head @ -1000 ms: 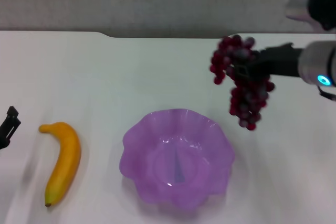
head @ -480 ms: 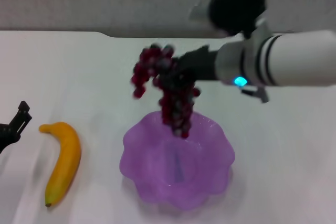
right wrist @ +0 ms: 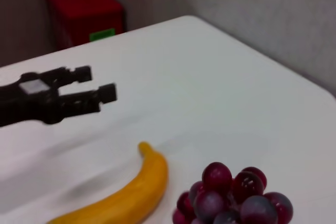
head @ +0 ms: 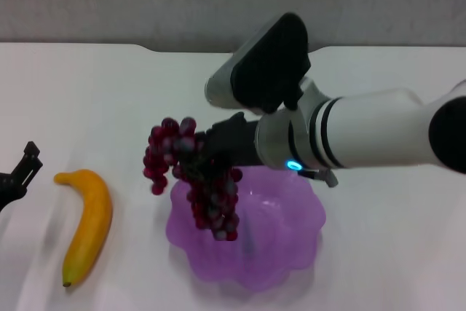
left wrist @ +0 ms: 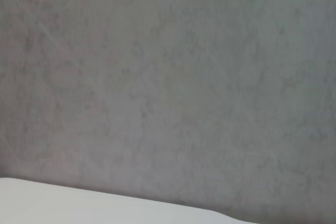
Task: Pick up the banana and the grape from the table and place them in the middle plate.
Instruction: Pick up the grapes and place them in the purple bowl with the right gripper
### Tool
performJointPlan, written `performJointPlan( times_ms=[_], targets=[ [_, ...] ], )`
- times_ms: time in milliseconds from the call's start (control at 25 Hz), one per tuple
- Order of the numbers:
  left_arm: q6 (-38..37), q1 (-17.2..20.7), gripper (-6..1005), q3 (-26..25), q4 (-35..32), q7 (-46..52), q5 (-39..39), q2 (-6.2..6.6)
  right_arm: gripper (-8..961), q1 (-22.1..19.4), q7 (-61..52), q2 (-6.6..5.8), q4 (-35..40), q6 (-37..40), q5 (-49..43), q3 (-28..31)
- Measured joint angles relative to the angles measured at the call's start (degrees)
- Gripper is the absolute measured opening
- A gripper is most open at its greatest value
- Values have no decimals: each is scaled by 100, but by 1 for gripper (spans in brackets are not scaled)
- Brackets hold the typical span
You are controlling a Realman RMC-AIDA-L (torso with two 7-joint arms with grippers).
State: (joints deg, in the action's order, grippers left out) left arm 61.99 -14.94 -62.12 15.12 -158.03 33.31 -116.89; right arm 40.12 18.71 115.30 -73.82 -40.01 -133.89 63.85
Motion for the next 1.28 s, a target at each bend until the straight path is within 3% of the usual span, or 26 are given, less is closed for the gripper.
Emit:
performJointPlan(
  times_ms=[520, 960, 1280],
  targets=[
    [-109, 15, 909, -33, -10, 0, 36, 0, 382, -644, 8, -17, -568, 183, -413, -199],
    [-116, 35, 909, -37, -8, -8, 36, 0, 379, -1191, 5, -23, -546, 413, -532, -440],
    [-123, 40, 909, -44, -8, -47, 41, 0, 377, -1354, -5, -25, -544, 431, -701, -414]
  ],
)
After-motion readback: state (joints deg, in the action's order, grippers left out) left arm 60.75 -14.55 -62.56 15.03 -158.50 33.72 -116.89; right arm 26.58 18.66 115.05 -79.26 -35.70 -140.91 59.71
